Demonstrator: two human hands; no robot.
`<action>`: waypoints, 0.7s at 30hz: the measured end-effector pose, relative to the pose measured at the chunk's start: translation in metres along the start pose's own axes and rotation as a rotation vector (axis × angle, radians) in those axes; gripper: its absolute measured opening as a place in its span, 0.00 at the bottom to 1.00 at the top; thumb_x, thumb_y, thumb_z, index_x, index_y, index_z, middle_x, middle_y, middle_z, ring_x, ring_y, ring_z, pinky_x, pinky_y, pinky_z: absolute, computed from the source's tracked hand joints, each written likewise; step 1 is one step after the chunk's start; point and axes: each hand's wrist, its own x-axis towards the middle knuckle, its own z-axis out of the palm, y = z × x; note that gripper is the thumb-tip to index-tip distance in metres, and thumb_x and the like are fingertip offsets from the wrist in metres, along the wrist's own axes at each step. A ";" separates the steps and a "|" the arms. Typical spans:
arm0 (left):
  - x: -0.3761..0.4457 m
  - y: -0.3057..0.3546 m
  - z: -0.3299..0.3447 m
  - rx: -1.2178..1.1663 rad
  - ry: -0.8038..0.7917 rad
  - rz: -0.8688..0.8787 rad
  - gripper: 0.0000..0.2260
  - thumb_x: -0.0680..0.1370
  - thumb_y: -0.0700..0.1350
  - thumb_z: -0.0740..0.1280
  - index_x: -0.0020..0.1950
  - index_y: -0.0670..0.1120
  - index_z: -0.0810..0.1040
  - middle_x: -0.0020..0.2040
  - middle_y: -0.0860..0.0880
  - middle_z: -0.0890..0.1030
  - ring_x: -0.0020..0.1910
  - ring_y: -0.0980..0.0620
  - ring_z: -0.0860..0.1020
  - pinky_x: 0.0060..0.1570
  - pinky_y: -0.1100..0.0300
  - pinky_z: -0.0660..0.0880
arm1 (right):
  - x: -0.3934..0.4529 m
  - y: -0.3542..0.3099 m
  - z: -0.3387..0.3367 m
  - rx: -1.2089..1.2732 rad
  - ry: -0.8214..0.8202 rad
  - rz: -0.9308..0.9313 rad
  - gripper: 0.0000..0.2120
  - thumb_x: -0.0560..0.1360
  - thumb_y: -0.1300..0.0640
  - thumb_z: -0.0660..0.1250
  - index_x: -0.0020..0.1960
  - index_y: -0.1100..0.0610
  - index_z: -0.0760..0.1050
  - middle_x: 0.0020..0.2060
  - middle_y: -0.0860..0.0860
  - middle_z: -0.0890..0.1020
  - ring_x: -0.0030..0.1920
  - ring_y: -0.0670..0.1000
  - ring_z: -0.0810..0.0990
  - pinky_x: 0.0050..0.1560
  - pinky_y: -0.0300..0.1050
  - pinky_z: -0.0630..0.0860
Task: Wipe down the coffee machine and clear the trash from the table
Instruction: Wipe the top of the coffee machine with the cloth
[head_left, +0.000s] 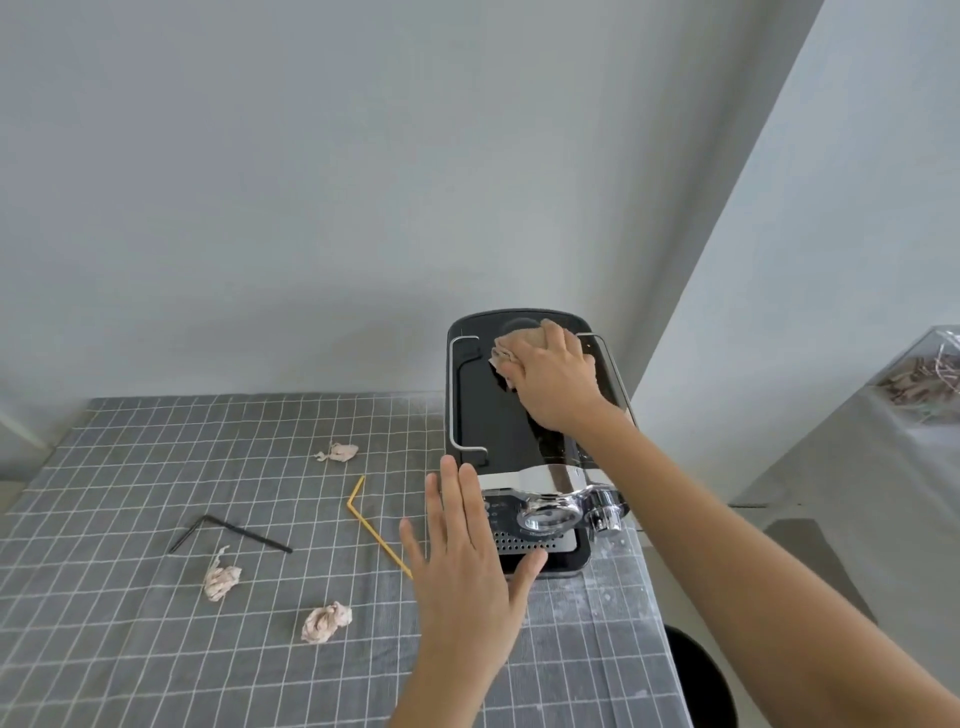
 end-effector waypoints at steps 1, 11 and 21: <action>0.000 0.000 0.000 0.004 -0.004 0.004 0.44 0.74 0.71 0.51 0.78 0.41 0.45 0.79 0.43 0.50 0.76 0.42 0.55 0.66 0.38 0.59 | -0.014 -0.002 0.002 -0.033 0.008 0.006 0.19 0.83 0.48 0.52 0.73 0.44 0.64 0.76 0.60 0.56 0.74 0.63 0.57 0.68 0.61 0.62; 0.000 -0.001 -0.003 0.043 -0.058 0.021 0.55 0.64 0.64 0.72 0.78 0.40 0.44 0.78 0.41 0.51 0.76 0.42 0.53 0.66 0.36 0.61 | -0.121 -0.013 0.019 -0.219 0.221 -0.105 0.21 0.63 0.65 0.71 0.55 0.55 0.79 0.56 0.66 0.79 0.48 0.65 0.80 0.43 0.54 0.79; -0.001 0.001 -0.013 0.044 -0.054 0.009 0.54 0.71 0.63 0.67 0.74 0.44 0.28 0.77 0.45 0.32 0.77 0.44 0.39 0.71 0.39 0.48 | -0.112 0.029 -0.028 0.052 0.332 -0.087 0.22 0.79 0.63 0.61 0.68 0.43 0.69 0.65 0.55 0.71 0.60 0.61 0.72 0.60 0.57 0.72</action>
